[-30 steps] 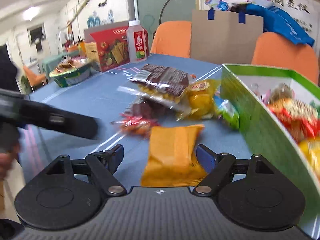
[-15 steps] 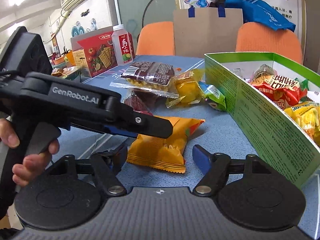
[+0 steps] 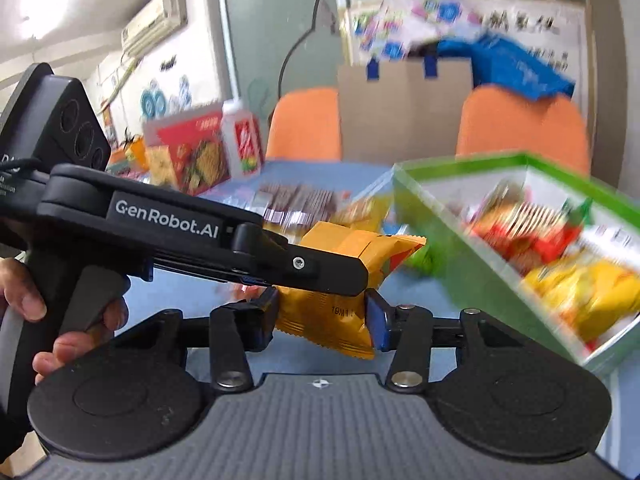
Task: Organize snacks
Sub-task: 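Carry the orange packet into the green box and open both grippers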
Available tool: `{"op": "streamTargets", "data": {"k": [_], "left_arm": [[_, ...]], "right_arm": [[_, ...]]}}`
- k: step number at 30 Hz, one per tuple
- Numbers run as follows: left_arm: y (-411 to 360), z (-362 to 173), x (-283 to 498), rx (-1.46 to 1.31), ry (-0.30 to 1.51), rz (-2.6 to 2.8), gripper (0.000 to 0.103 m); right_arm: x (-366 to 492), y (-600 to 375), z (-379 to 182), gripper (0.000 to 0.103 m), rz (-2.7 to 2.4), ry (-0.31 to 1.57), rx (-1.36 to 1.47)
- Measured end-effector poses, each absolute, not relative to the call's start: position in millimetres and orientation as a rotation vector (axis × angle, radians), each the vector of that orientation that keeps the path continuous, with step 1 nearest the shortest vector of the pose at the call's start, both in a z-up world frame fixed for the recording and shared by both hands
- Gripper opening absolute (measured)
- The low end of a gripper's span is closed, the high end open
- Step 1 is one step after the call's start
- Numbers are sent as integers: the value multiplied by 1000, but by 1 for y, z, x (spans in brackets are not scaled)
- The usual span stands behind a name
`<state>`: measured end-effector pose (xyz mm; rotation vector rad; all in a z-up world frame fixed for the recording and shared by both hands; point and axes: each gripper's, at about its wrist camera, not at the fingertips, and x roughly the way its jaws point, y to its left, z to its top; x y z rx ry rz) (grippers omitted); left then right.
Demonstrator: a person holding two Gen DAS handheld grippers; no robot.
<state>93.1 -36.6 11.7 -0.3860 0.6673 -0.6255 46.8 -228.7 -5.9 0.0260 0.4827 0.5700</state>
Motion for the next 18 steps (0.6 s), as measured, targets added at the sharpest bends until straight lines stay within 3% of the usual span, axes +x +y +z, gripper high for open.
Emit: {"op": "streamTargets", "data": {"k": [9, 18], "left_arm": [[-76, 42, 140, -374, 583, -704, 48], [-103, 35, 186, -321, 604, -685, 48]], "right_arm": [[76, -262, 26, 78, 453, 353, 38], [120, -276, 23, 76, 376, 367, 33]]}}
